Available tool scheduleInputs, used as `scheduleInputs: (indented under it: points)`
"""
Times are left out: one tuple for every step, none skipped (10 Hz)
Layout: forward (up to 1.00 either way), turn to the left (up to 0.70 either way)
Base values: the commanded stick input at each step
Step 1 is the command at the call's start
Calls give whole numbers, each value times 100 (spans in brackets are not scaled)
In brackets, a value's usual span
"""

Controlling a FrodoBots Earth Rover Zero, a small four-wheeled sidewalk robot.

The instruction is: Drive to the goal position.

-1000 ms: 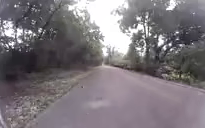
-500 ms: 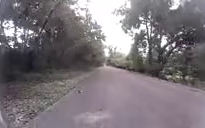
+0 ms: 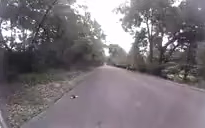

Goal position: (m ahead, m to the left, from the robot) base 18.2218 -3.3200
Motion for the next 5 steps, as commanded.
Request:
scheduleInputs:
  points:
    - [70, 0]
    - [70, 0]
    - [70, 0]
    - [70, 0]
    - [70, 0]
